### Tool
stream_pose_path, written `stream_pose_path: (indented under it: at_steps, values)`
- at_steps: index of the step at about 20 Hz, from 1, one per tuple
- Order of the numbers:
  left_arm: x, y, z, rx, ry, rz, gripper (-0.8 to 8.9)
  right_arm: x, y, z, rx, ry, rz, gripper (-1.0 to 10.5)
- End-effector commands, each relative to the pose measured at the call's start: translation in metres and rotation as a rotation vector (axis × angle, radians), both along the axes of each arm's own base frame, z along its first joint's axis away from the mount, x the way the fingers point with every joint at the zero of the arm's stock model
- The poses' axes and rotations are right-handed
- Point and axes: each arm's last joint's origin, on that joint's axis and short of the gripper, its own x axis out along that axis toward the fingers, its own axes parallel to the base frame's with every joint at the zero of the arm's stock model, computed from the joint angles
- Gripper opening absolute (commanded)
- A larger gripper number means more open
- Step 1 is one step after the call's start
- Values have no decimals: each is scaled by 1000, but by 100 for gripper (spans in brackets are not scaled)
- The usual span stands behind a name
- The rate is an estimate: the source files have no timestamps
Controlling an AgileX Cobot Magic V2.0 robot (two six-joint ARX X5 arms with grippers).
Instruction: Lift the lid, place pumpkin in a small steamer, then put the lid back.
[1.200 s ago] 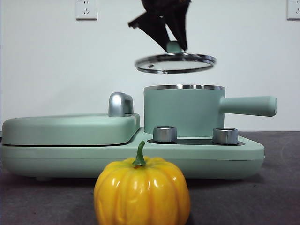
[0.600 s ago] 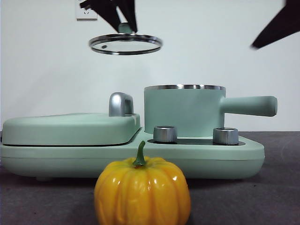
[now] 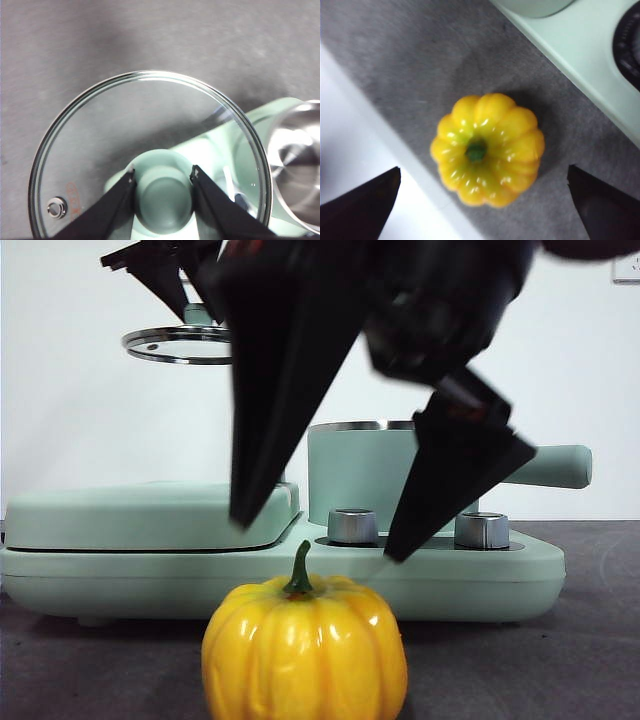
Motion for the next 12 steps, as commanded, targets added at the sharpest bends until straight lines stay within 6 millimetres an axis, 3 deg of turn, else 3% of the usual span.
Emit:
stream_pose_path:
  at_steps: [1,10,12]
  values:
    - [-5,6,15,-26,-60,12,14,1,16,-8,-37,-39,41,651]
    - [-1,19,16,-34,-60,57,14,3,36,-47,-118,13,80,643]
    - [-1,20,16,-34,-60,58,14,3,36,-48,-125,16,80,537]
